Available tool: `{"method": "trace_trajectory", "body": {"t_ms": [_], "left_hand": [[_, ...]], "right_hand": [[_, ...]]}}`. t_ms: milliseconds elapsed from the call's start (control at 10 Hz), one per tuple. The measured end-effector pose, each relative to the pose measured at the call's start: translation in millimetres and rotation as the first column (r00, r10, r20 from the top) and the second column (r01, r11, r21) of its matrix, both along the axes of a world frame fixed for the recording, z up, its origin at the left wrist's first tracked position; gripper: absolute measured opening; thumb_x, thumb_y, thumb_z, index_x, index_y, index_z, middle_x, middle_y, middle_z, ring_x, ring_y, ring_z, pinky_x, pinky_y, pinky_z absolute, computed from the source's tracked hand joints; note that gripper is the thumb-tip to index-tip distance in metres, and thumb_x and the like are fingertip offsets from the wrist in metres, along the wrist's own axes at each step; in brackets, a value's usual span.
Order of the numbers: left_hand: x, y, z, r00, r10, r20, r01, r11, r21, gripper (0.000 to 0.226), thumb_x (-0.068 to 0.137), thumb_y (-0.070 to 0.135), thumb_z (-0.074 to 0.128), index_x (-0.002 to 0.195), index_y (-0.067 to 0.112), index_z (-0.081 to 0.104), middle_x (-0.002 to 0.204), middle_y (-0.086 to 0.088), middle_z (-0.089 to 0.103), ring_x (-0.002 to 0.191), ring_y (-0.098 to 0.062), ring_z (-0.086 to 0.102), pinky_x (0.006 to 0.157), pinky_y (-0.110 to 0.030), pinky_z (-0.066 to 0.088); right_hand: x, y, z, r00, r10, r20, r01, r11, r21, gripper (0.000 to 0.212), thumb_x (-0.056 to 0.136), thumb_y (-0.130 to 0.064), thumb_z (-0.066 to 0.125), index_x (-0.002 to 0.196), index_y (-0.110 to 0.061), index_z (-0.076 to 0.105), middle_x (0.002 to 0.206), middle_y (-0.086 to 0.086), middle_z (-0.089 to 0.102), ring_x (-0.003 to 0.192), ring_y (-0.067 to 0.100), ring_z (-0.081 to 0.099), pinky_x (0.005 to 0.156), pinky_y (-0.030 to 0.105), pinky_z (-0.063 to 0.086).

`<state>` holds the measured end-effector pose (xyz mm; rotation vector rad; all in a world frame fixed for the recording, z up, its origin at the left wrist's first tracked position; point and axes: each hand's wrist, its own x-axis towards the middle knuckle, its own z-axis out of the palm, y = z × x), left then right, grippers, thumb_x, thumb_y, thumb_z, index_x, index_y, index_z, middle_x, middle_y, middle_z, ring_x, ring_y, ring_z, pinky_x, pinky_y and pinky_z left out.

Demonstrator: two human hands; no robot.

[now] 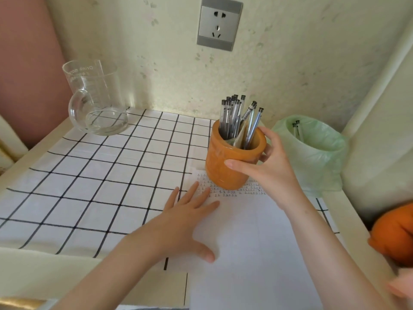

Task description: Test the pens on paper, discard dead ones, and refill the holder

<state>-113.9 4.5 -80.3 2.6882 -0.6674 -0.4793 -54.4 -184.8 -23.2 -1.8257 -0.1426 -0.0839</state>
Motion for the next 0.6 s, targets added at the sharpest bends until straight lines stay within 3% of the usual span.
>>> {"method": "trace_trajectory", "body": {"t_ms": [200,400,500,600], "left_hand": [[4.3,9.0,0.8,0.998,-0.034,-0.057,0.032,0.999,-0.035,0.104,0.069,0.057,0.068,0.146,0.038,0.001,0.151,0.016,-0.023,0.131,-0.002,-0.036,0.113,-0.036,-0.019],[6.0,10.2,3.7,0.995,-0.035,-0.091,0.029,0.998,-0.062,0.104,0.069,0.054,0.069,0.146,0.038,0.001,0.151,0.017,-0.022,0.132,-0.001,-0.034,0.113,-0.035,-0.018],[6.5,9.9,4.0,0.993,-0.034,-0.116,0.026,0.997,-0.067,0.105,0.069,0.053,0.071,0.146,0.038,0.001,0.151,0.016,-0.022,0.133,-0.001,-0.033,0.113,-0.035,-0.018],[7.1,10.7,4.5,0.992,-0.024,-0.125,0.016,0.998,-0.068,0.104,0.069,0.052,0.071,0.146,0.038,0.003,0.151,0.017,-0.021,0.133,0.0,-0.032,0.114,-0.035,-0.018]], "right_hand": [[11.1,-0.5,-7.6,1.0,-0.02,-0.016,0.02,1.0,0.016,0.089,0.062,-0.011,0.087,0.128,-0.038,0.034,0.112,-0.02,0.055,0.083,-0.024,0.055,0.065,0.002,0.046],[21.4,0.9,-15.7,0.999,-0.035,-0.031,0.036,0.998,0.043,0.089,0.063,-0.013,0.087,0.131,-0.037,0.035,0.12,-0.014,0.056,0.103,-0.004,0.056,0.071,0.013,0.049],[23.6,-0.2,-17.3,0.999,-0.002,-0.034,0.004,0.999,0.04,0.089,0.066,-0.014,0.085,0.135,-0.035,0.034,0.126,-0.017,0.052,0.108,-0.005,0.052,0.077,0.014,0.05],[20.0,-1.2,-15.1,0.999,0.026,-0.021,-0.026,1.0,-0.001,0.09,0.07,-0.014,0.081,0.138,-0.038,0.028,0.118,-0.03,0.048,0.103,-0.016,0.05,0.078,0.006,0.047]]}}
